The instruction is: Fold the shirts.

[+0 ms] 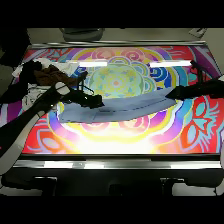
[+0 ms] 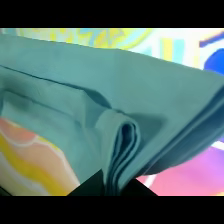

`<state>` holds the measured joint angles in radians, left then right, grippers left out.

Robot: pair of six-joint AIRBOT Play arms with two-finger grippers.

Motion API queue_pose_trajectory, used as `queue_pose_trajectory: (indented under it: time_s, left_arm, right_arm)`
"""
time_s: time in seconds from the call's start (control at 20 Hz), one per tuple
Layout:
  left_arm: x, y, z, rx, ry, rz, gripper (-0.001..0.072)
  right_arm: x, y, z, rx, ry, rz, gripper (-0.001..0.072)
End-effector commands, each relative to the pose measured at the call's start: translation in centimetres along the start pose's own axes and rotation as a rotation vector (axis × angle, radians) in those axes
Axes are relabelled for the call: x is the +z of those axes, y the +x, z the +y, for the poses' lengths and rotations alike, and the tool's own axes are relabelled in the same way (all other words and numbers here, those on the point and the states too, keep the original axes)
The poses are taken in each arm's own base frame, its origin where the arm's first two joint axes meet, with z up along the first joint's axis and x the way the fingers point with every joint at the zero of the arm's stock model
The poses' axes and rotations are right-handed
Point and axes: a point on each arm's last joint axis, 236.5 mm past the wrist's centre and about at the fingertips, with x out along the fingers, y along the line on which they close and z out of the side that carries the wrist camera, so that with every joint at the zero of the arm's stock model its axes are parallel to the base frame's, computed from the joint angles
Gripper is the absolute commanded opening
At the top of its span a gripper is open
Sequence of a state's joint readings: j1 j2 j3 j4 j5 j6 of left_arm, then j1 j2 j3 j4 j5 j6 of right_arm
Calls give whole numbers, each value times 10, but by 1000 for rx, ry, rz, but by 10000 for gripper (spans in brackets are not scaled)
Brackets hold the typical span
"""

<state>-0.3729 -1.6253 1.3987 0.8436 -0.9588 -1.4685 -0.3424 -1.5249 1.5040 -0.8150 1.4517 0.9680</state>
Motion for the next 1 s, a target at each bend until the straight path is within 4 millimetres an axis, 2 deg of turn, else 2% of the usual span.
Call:
queue_pose_trajectory:
  time_s: [0.0,0.15,0.25,0.45,0.55,0.65,0.75,0.85,0.95]
  left_arm:
    - [-8,63,-30,-65,-105,-37,32]
    - [-7,94,-48,-174,-280,-55,32]
    - [-15,114,-61,-217,-354,-49,32]
    - [-40,147,-113,-373,-473,-19,32]
    - [-34,148,-118,-408,-446,-52,29]
    - [-11,125,-107,-388,-370,-103,26]
    - [27,75,-89,-328,-274,-196,27]
    - [69,5,-63,-236,-178,-320,27]
    - [101,-77,-29,-128,-108,-444,27]
  right_arm:
    - [0,-48,75,-28,-161,-43,50]
    - [-5,-77,125,-44,-243,-97,50]
    - [-7,-96,146,-62,-257,-144,50]
    - [-11,-115,166,-80,-270,-195,50]
    - [-11,-113,164,-77,-264,-188,50]
    - [-8,-103,157,-55,-247,-169,50]
    - [0,-81,160,-19,-268,-149,50]
    - [14,-43,184,73,-301,-141,50]
    - [30,1,216,182,-312,-159,50]
